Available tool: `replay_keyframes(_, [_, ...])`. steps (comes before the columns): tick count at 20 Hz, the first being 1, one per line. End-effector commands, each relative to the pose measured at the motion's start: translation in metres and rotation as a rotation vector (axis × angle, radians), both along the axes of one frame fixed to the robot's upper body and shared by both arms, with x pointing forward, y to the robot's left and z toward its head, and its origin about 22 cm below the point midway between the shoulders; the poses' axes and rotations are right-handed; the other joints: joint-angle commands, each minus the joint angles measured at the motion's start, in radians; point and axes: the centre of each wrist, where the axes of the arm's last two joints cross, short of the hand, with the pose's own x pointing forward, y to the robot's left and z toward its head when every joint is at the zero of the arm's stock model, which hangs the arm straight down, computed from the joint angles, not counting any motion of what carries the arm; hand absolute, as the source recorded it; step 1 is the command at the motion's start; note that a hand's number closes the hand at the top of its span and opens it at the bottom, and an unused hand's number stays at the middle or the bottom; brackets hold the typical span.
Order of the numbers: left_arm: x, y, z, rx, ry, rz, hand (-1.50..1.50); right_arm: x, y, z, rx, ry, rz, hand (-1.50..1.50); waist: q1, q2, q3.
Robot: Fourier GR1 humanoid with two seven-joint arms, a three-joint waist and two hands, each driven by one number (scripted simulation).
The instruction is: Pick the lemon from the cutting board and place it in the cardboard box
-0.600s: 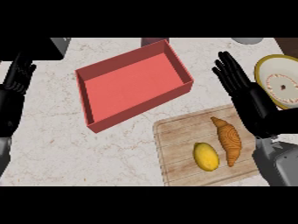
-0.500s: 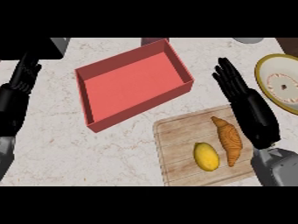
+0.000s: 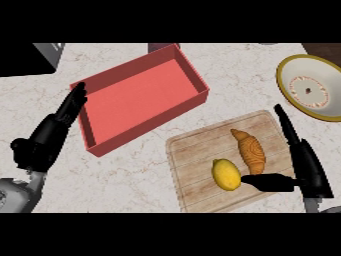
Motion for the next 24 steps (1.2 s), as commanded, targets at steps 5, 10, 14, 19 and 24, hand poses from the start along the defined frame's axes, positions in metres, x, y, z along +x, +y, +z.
replay_keyframes(5, [-0.005, -0.023, -0.011, -0.013, 0.060, -0.073, 0.00, -0.062, -0.002, -0.019, -0.546, -0.127, -0.001, -1.50, 0.012, -0.005, 0.001])
replay_keyframes(10, [-0.002, -0.032, -0.011, -0.020, 0.058, -0.086, 0.00, -0.099, 0.014, 0.031, -0.652, -0.041, -0.049, -1.50, 0.017, -0.001, 0.000])
replay_keyframes(14, [-0.006, -0.033, -0.018, -0.002, 0.040, -0.102, 0.00, -0.128, 0.044, 0.068, -0.640, 0.129, -0.007, -1.50, 0.051, 0.005, 0.001])
replay_keyframes(19, [0.010, -0.032, -0.009, -0.004, 0.044, -0.123, 0.00, -0.142, 0.075, 0.098, -0.619, 0.262, -0.012, -1.50, 0.085, 0.015, 0.006])
replay_keyframes(24, [0.015, -0.046, -0.020, -0.025, 0.051, -0.142, 0.00, -0.129, 0.114, 0.096, -0.572, 0.303, -0.032, -1.50, 0.090, 0.014, 0.008])
